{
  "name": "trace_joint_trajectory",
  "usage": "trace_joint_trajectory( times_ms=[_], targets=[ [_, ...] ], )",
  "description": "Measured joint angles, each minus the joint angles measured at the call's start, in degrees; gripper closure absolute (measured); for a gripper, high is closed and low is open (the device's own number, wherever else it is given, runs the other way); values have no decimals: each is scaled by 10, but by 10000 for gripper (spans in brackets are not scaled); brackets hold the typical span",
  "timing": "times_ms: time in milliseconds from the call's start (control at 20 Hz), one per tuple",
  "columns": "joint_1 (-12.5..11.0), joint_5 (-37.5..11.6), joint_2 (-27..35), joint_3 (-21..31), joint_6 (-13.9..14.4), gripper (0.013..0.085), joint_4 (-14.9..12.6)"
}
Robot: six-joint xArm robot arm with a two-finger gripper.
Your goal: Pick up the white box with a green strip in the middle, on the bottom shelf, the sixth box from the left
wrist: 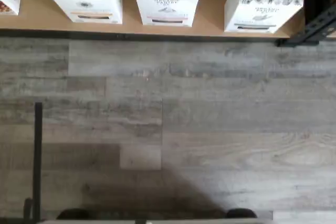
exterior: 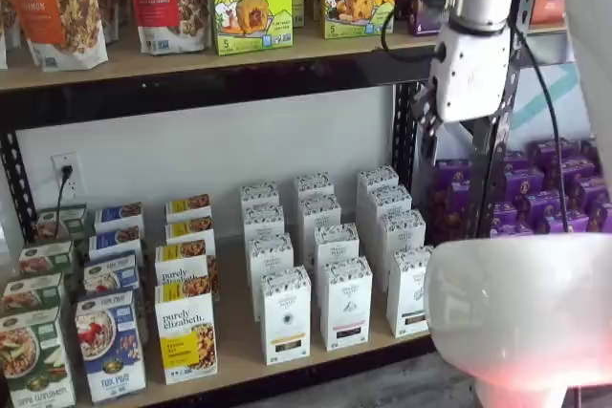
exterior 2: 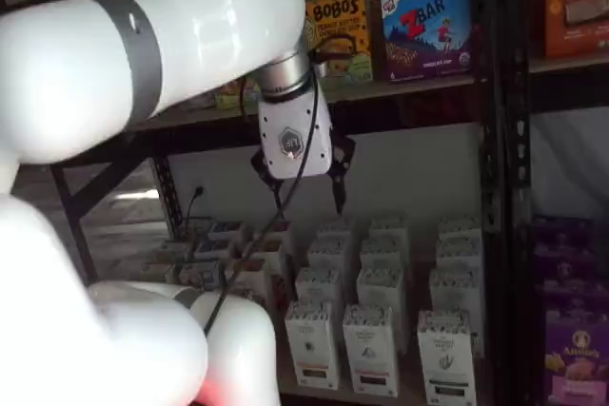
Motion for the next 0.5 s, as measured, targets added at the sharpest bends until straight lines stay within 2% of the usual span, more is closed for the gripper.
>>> trace_joint_trajectory(
  times_ms=[200, 500],
  targets=[
    [-20, -84, 25, 51, -20, 130, 2],
    [-37, -198, 96, 98, -43, 130, 11]
  ],
)
